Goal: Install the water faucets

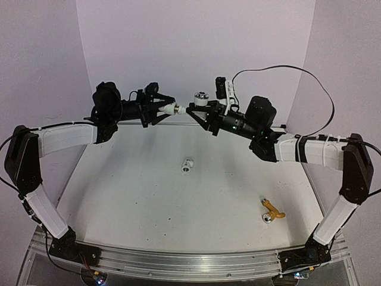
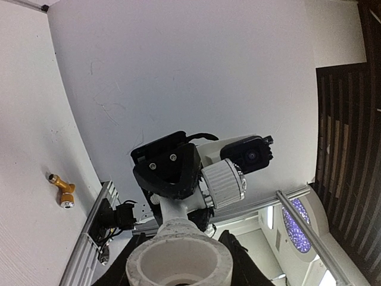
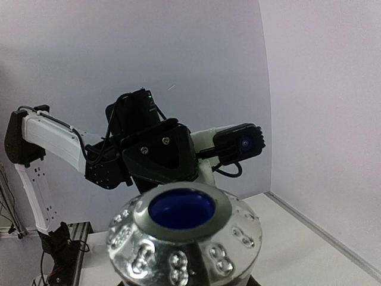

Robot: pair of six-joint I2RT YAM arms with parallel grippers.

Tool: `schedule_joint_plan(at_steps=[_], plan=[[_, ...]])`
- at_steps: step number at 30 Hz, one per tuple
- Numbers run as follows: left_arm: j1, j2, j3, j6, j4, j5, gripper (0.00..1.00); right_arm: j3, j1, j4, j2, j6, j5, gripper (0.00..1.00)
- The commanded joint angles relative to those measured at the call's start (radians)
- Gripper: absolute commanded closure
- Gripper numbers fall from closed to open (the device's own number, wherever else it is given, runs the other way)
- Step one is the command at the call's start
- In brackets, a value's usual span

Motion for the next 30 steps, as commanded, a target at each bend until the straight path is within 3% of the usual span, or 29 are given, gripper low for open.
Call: schedule_joint_plan(at_steps=[1,14,22,30], plan=[[-0.06,-0.033,0.021,0.122,0.02,0.074,1.0,0.086,0.028,0.106,0.047,0.153,-0.051,1.0],[-0.059,-0.033,0.024,0.498,0.019,0.124,1.0,0.203,0.025,0.149,0.152,0.525,-0.119,1.0],[-0.059,-0.04,-0.005,0.916,0.013,0.111,1.0,0.274,0.022,0.155,0.209,0.882,-0.137,1.0],[-0.041,0.01,0.031,1.352,-0.037,0.377,1.0,0.323,0.022,0.158,0.256,1.249,-0.252,1.0]])
